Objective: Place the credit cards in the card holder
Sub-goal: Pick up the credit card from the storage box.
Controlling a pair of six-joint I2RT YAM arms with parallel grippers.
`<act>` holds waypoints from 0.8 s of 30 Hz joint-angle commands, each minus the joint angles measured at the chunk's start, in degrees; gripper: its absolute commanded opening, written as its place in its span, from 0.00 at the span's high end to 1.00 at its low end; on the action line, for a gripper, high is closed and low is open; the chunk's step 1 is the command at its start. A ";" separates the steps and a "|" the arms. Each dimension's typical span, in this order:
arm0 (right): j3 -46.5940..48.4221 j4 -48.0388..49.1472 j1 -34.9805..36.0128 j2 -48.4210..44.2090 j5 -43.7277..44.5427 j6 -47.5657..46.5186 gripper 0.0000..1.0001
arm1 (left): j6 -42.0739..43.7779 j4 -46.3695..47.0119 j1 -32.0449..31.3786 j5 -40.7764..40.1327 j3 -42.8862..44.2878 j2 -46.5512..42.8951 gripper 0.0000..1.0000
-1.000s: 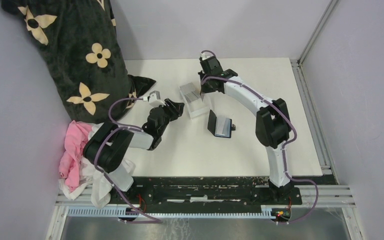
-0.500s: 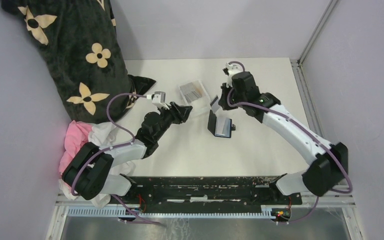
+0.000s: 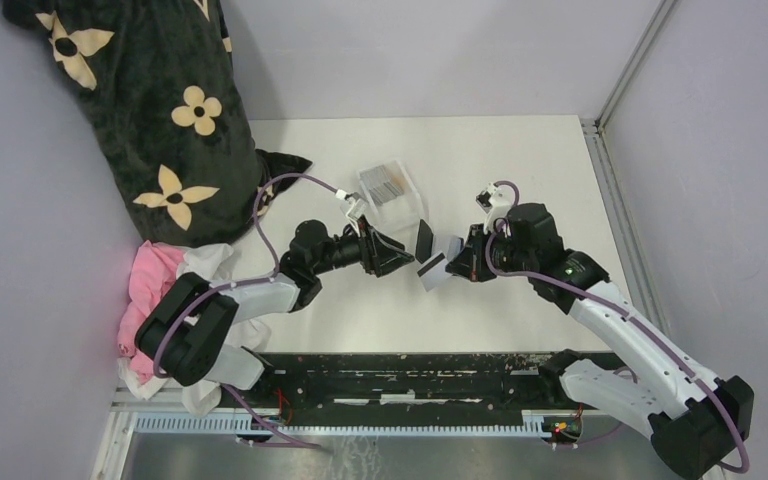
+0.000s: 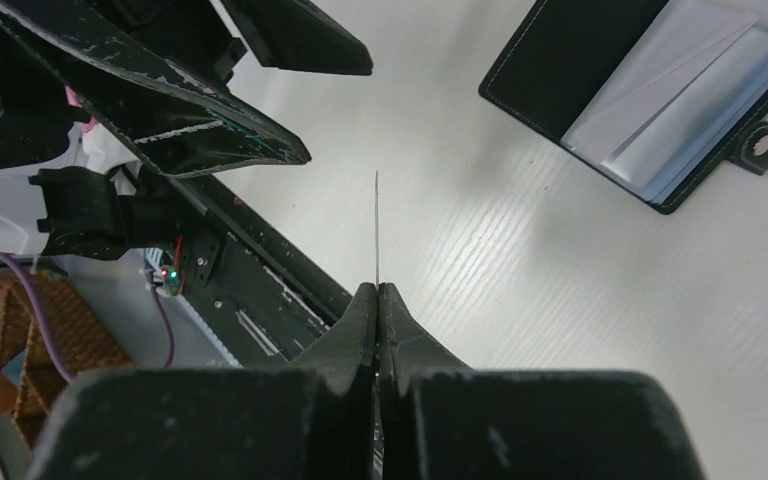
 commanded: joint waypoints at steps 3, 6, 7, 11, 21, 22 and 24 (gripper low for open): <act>-1.32 4.15 -0.22 -2.29 -5.61 4.18 0.99 | -5.18 6.15 -0.27 15.06 3.88 4.21 0.34; -1.34 4.30 -0.26 -2.42 -6.19 4.65 0.99 | -7.41 8.73 -0.23 17.64 4.10 5.90 0.35; -1.34 4.63 -0.33 -2.16 -6.45 4.77 0.99 | -7.85 9.38 -0.21 18.19 4.22 6.61 0.35; -1.59 6.08 -0.42 -0.69 -7.99 5.47 0.99 | -11.34 13.37 -0.23 20.93 5.31 9.48 0.35; -2.57 9.53 -2.72 3.52 -12.23 6.68 0.99 | -17.61 21.71 -0.21 25.23 6.85 14.40 0.58; -2.53 9.82 -3.19 3.62 -12.59 6.80 0.99 | -18.37 22.61 -0.22 25.85 7.07 15.13 0.66; -2.21 10.02 -3.83 4.04 -13.09 7.10 0.99 | -20.54 25.84 -0.22 26.41 7.11 16.72 0.76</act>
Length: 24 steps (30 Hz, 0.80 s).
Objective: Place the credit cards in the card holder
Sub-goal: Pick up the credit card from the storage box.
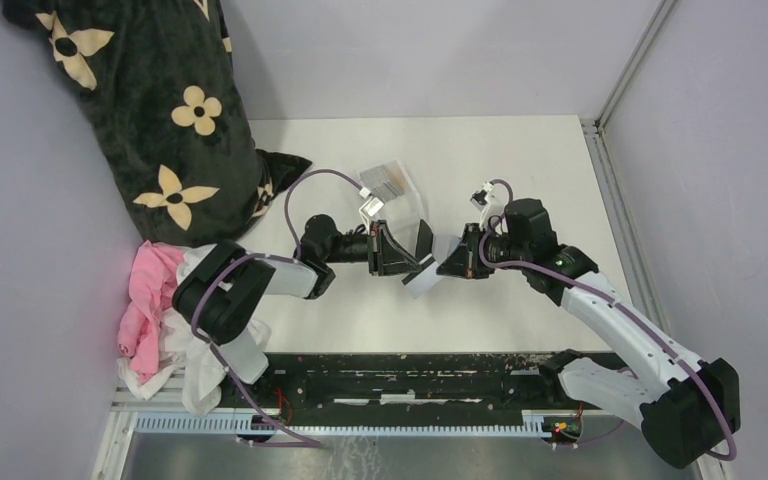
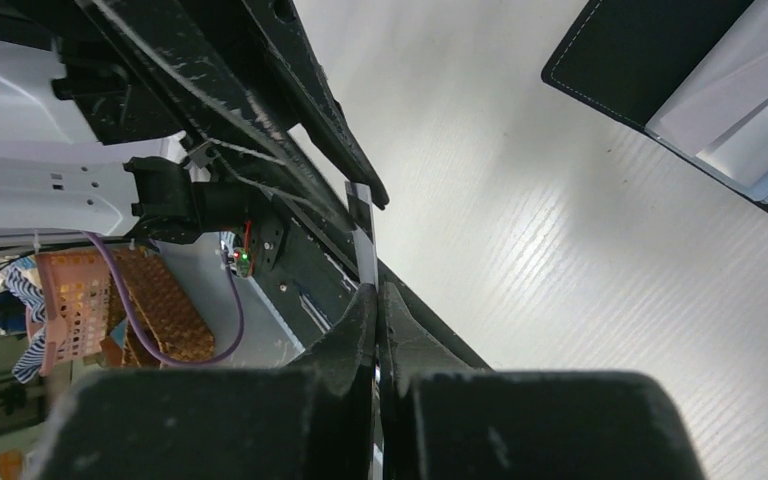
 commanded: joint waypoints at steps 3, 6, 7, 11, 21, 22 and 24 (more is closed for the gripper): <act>1.16 4.85 -2.17 0.65 -2.87 1.36 0.99 | -11.60 17.08 -0.29 4.54 1.86 5.82 0.90; 1.74 5.64 -2.72 1.07 -3.06 1.98 0.99 | -16.90 24.85 -0.21 5.02 1.90 8.73 0.97; 1.88 5.88 -2.69 1.21 -3.12 2.06 0.99 | -17.66 26.27 -0.20 4.73 1.76 9.21 0.97; 2.12 6.07 -2.85 0.14 -1.00 1.71 0.85 | -16.11 27.44 0.02 -0.19 -0.65 8.57 0.97; -3.76 10.49 -2.91 -5.29 8.55 2.29 0.52 | -12.66 29.23 -2.86 -22.54 -7.35 6.09 0.97; -4.67 11.50 -2.86 -5.38 8.82 2.67 0.52 | -13.22 29.93 -3.54 -24.87 -7.62 6.46 0.97; -6.62 13.38 -2.85 -5.60 9.63 3.47 0.51 | -14.17 31.45 -5.05 -28.35 -7.61 7.53 0.97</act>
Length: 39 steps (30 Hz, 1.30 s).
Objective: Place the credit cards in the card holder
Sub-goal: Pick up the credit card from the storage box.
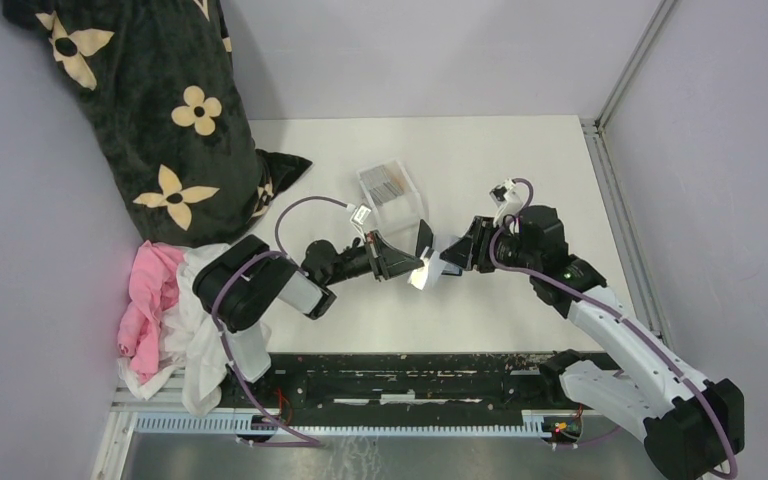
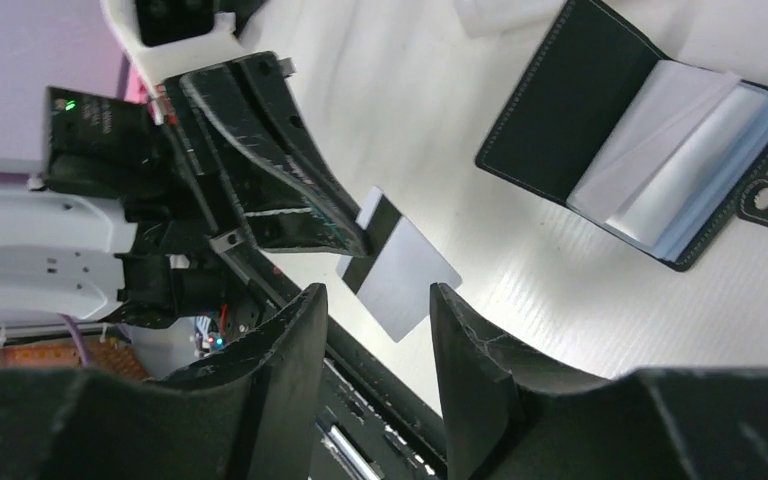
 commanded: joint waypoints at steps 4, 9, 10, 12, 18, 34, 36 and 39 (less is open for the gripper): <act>-6.81 9.08 -0.19 -1.36 5.07 2.24 0.51 | -0.32 11.85 -4.96 -16.89 -0.35 0.06 0.97; -9.03 11.71 -0.19 -1.65 5.81 3.07 0.51 | -1.02 11.80 -6.05 -22.18 -0.73 0.08 0.97; -9.25 12.29 -0.19 -1.40 5.63 3.32 0.51 | -1.24 11.80 -6.26 -22.93 -0.81 0.22 0.97; -9.83 13.92 -0.19 -0.49 4.87 4.17 0.52 | -1.92 11.84 -6.34 -23.81 -0.54 0.77 0.97; -12.46 22.32 -0.18 2.91 3.13 7.36 0.53 | -4.14 11.83 -7.21 -25.17 1.12 3.26 0.97; -15.91 32.14 -1.36 8.02 1.24 10.15 0.63 | -6.95 11.85 -8.38 -25.05 3.96 5.03 0.97; -16.47 34.54 -1.80 8.81 0.36 11.18 0.74 | -7.49 11.80 -8.38 -25.01 4.10 5.50 0.97; -17.39 37.72 -2.43 9.63 -0.74 12.75 0.96 | -8.17 11.84 -8.38 -24.64 4.69 6.28 0.97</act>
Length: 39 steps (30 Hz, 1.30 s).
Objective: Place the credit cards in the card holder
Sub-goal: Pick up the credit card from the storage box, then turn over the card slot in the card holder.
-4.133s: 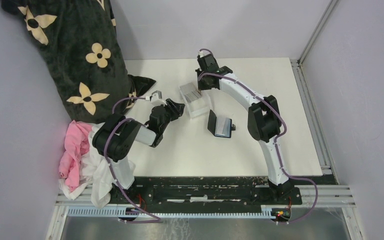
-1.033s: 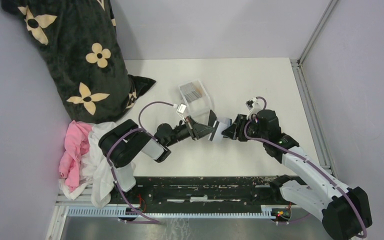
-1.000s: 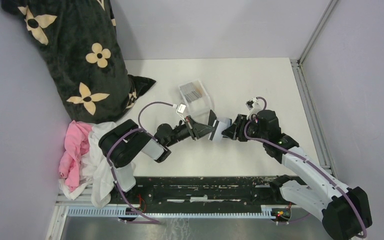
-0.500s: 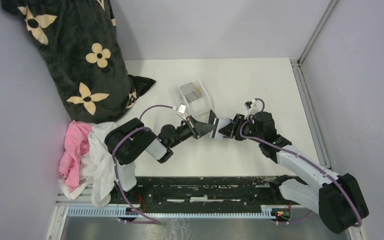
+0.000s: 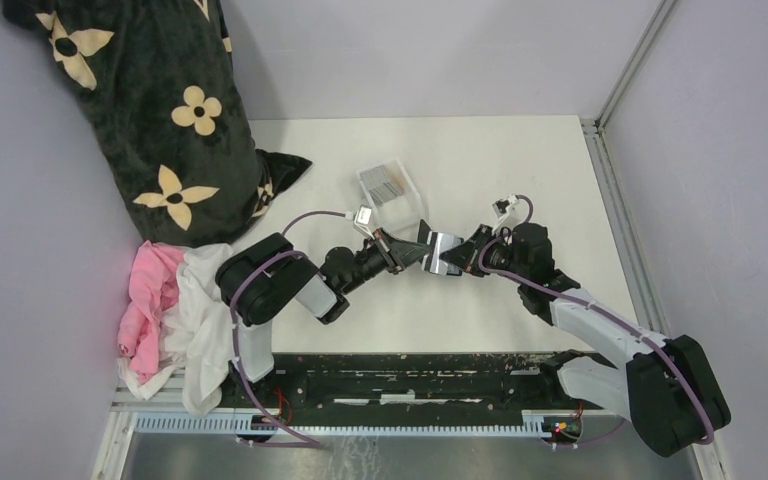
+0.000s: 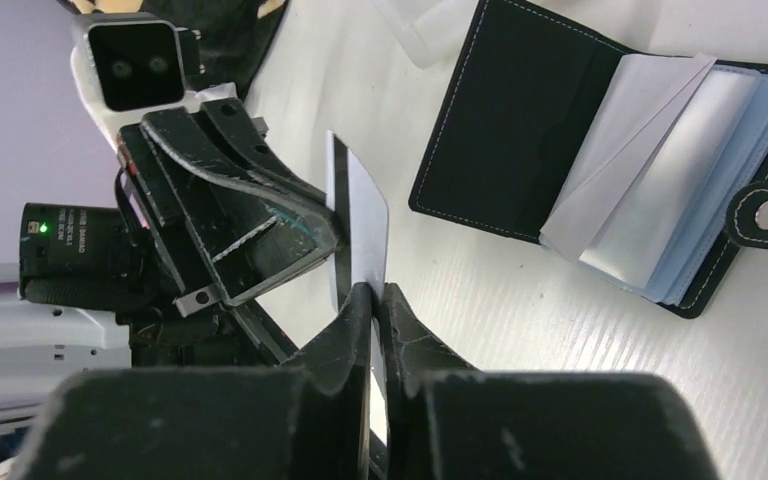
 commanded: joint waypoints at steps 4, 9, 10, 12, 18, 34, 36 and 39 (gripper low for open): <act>-1.17 6.75 -1.66 -0.16 -2.25 2.12 0.99 | -4.36 11.19 0.22 -0.71 1.58 2.54 0.69; 1.78 -4.22 -2.25 -3.30 2.02 -2.93 0.99 | -3.00 9.38 1.41 -1.71 0.94 3.56 0.56; 2.54 -6.75 -2.27 -3.68 3.33 -4.16 0.99 | -2.30 8.29 1.54 -1.88 0.94 3.45 0.56; 4.17 -11.25 -2.24 -3.60 6.19 -6.48 0.99 | -0.66 5.70 1.66 -1.85 1.28 3.01 0.56; 7.42 -16.18 -2.27 1.76 11.99 -9.98 0.99 | 3.78 -2.36 1.78 -3.19 1.57 0.87 0.58; 14.35 -19.63 -2.34 12.54 20.31 -13.73 0.99 | 15.70 -21.82 1.91 -5.18 3.53 -4.12 0.61; 14.67 -19.50 -2.33 13.47 20.70 -13.73 0.99 | 16.10 -22.06 1.92 -5.24 3.53 -3.65 0.61; 15.07 -19.13 -2.46 14.83 20.72 -13.50 0.99 | 16.42 -22.18 1.96 -5.09 3.53 -2.86 0.61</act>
